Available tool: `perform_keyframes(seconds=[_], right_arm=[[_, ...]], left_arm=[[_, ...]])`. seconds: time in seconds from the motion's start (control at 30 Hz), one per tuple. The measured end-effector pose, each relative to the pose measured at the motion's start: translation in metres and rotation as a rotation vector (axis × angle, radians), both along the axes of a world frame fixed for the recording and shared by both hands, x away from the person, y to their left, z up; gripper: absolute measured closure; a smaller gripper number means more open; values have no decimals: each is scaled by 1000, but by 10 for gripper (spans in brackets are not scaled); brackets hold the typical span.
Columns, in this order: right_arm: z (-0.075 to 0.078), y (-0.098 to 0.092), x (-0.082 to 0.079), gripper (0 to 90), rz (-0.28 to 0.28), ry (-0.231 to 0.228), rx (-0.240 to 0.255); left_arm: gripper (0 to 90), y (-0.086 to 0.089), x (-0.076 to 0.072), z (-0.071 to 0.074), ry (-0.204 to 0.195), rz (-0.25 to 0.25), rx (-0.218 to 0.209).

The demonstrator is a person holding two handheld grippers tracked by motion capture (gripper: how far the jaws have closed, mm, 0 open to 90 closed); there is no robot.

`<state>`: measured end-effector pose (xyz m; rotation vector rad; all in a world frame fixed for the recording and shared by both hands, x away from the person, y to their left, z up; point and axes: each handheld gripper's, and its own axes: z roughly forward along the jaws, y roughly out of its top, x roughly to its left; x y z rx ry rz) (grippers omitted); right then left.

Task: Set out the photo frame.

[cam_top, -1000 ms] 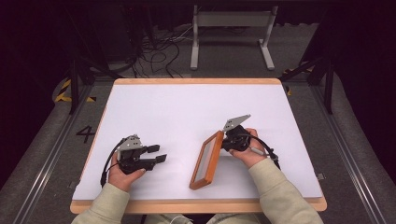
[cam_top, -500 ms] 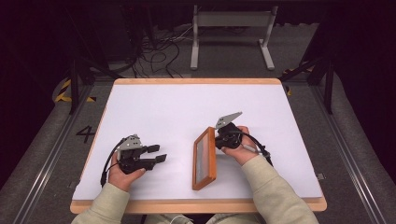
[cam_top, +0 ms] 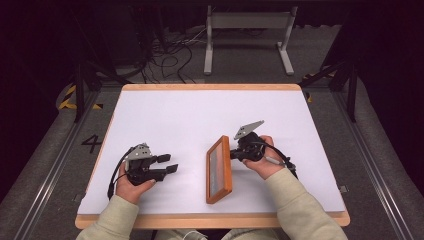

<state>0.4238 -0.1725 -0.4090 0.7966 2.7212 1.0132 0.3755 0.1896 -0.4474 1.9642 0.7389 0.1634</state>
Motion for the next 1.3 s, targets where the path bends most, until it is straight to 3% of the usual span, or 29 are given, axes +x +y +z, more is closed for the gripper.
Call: perform_keyframes(seconds=[0.03,0.2,0.33,0.37,0.63,0.77,0.97,1.1,1.3], right_arm=[[9,-6,-5,899,-7,-6,3],[23,-13,-15,858,-27,5,18],[37,-16,-24,746,-74,33,25],[44,-17,-29,677,-92,31,24],[68,-13,-42,494,-115,22,29],[77,-7,-47,395,-111,42,27],[78,6,-50,279,-129,83,29],[72,17,-48,253,-142,121,-2],[61,31,-42,225,-147,179,-13]], left_arm=[[465,0,0,0,2,1,0],[465,-1,0,0,4,4,2],[465,0,0,0,-1,4,2],[465,0,0,1,-1,4,3],[465,0,0,0,-1,6,6],[464,0,0,0,-2,4,10],[463,0,0,0,-5,2,9],[462,0,-1,0,-3,-1,9],[461,0,-1,0,-3,-1,9]])
